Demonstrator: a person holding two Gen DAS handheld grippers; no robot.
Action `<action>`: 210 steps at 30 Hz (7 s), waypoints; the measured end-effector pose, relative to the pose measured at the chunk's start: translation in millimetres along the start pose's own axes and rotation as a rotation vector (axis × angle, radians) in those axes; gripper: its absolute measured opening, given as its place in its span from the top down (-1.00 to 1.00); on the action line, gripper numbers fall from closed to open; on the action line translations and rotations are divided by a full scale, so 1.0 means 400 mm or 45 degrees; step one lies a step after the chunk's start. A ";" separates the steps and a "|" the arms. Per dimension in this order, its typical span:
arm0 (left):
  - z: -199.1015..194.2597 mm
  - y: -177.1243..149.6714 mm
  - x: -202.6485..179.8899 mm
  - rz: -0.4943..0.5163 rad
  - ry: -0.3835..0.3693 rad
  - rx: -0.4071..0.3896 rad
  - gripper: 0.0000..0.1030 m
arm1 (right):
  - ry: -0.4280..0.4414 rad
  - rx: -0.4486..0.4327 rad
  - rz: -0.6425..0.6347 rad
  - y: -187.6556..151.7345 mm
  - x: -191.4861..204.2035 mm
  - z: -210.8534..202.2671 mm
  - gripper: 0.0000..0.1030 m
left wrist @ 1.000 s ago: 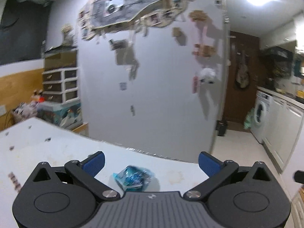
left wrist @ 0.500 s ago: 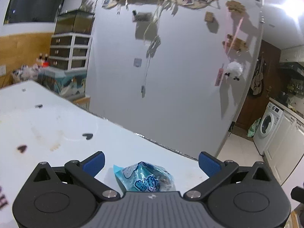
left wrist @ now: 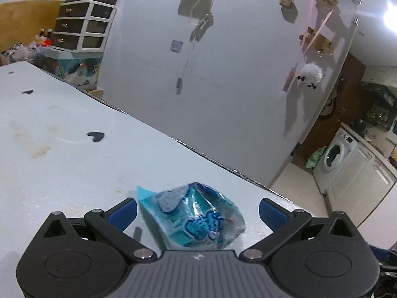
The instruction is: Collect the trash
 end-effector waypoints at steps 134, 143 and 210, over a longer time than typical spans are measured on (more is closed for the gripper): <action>-0.338 -1.157 -0.834 0.696 -0.266 0.589 -0.06 | -0.444 0.542 0.269 -0.956 -0.529 -0.643 0.18; -0.204 -1.276 -0.748 0.634 -0.196 0.753 -0.06 | -0.333 0.783 0.249 -1.076 -0.537 -0.478 0.16; -0.164 -1.428 -0.710 0.717 -0.157 0.945 -1.00 | -0.400 0.799 0.472 -1.195 -0.649 -0.509 -1.00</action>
Point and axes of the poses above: each gripper's, at about its wrist camera, not at the fingertips, and z roughly the way its jaws point, x to its left, y to its top, the point moved 3 cm from there along z, roughly the way its jaws point, and after that the axes turned 3 degrees about -x, right-handed, at the moved point
